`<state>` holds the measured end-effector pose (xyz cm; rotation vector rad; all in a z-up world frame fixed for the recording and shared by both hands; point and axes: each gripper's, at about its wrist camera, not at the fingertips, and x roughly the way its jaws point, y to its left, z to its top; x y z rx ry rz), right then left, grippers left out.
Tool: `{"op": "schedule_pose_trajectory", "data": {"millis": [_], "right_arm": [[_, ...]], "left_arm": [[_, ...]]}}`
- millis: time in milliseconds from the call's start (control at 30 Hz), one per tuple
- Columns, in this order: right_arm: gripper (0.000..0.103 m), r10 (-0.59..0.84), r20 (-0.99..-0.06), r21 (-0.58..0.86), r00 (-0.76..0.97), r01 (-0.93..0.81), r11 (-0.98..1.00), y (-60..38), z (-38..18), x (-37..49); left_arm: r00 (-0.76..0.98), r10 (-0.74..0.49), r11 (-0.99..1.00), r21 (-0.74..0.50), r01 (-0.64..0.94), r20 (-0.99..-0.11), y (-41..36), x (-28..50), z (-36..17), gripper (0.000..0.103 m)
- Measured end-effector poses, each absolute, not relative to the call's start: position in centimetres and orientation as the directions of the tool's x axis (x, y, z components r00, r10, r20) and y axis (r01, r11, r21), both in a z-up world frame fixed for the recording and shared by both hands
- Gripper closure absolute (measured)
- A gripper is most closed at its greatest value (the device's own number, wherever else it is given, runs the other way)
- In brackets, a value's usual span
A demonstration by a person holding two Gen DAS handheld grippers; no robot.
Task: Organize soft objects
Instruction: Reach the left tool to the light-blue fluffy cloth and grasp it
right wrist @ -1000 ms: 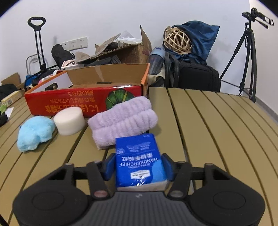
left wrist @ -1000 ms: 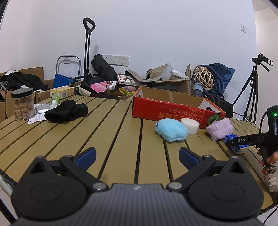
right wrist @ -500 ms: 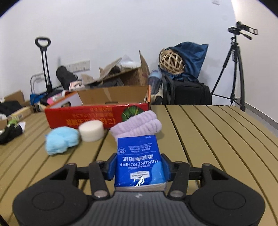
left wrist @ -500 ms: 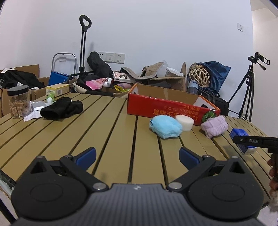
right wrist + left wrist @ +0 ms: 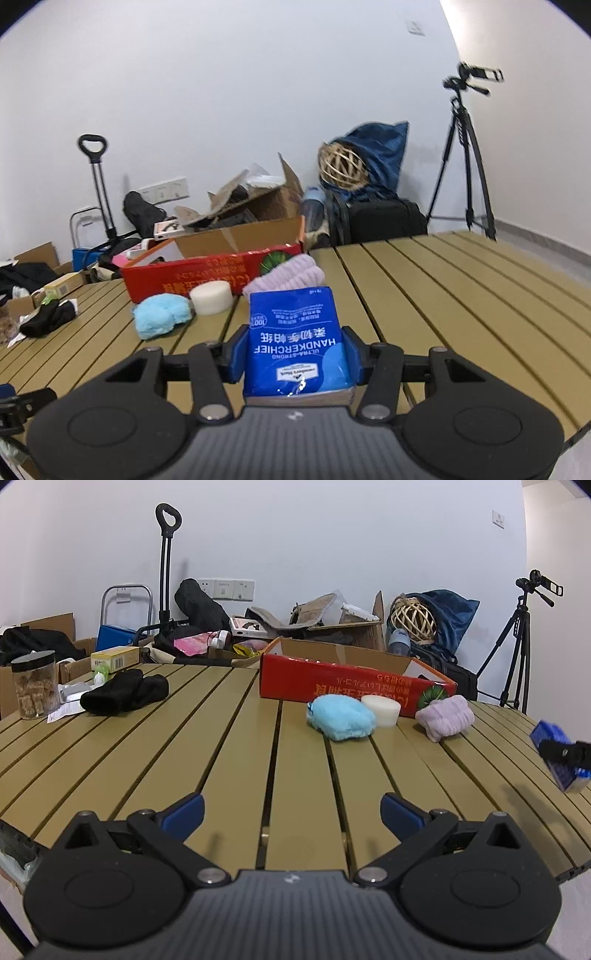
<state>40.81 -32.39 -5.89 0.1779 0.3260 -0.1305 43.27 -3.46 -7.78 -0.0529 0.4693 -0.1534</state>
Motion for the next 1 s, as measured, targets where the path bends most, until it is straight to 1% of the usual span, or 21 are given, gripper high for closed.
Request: {"op": "schedule_pose_trajectory", "data": {"millis": [67, 133, 233, 400, 533, 600, 667, 800, 1000], "right_arm": [[0.053, -0.091, -0.319, 0.129, 0.943, 0.139, 0.982, -32.1, -5.8, 40.5], [0.053, -0.091, -0.318, 0.113, 0.944, 0.133, 0.985, -32.0, -6.0, 40.6], [0.053, -0.077, -0.320, 0.134, 0.944, 0.126, 0.983, -32.4, -6.0, 41.0], [0.053, -0.103, -0.311, 0.142, 0.945, 0.154, 0.978, -33.6, -6.1, 41.0], [0.053, -0.130, -0.309, 0.139, 0.942, 0.180, 0.974, -34.7, -6.2, 41.1], [0.053, -0.140, -0.309, 0.143, 0.941, 0.191, 0.971, -35.1, -6.4, 41.2], [0.053, -0.149, -0.310, 0.145, 0.939, 0.202, 0.969, -35.5, -6.5, 41.4], [0.053, -0.158, -0.317, 0.144, 0.935, 0.212, 0.966, -35.8, -6.8, 41.8], [0.053, -0.174, -0.332, 0.157, 0.927, 0.236, 0.959, -36.3, -7.4, 42.6]], "left_arm": [[0.883, -0.151, 0.988, -0.095, 0.121, -0.444, -3.1, 43.4, -7.6, 0.000], [0.876, -0.170, 0.984, -0.134, 0.122, -0.452, -2.9, 43.9, -7.1, 0.000], [0.870, -0.206, 0.975, -0.169, 0.144, -0.448, -3.4, 45.4, -5.9, 0.000], [0.892, -0.193, 0.981, -0.058, 0.186, -0.407, -6.8, 48.0, -3.8, 0.000], [0.886, -0.193, 0.975, 0.018, 0.221, -0.422, -9.6, 50.7, -3.3, 0.000], [0.880, -0.182, 0.973, 0.049, 0.225, -0.439, -10.8, 52.4, -3.3, 0.000], [0.859, -0.182, 0.970, 0.055, 0.237, -0.479, -11.7, 54.5, -3.5, 0.000], [0.790, -0.199, 0.966, 0.017, 0.256, -0.580, -13.0, 58.6, -4.1, 0.000], [0.750, -0.135, 0.978, 0.034, 0.205, -0.647, -13.8, 62.5, -5.6, 0.000]]}}
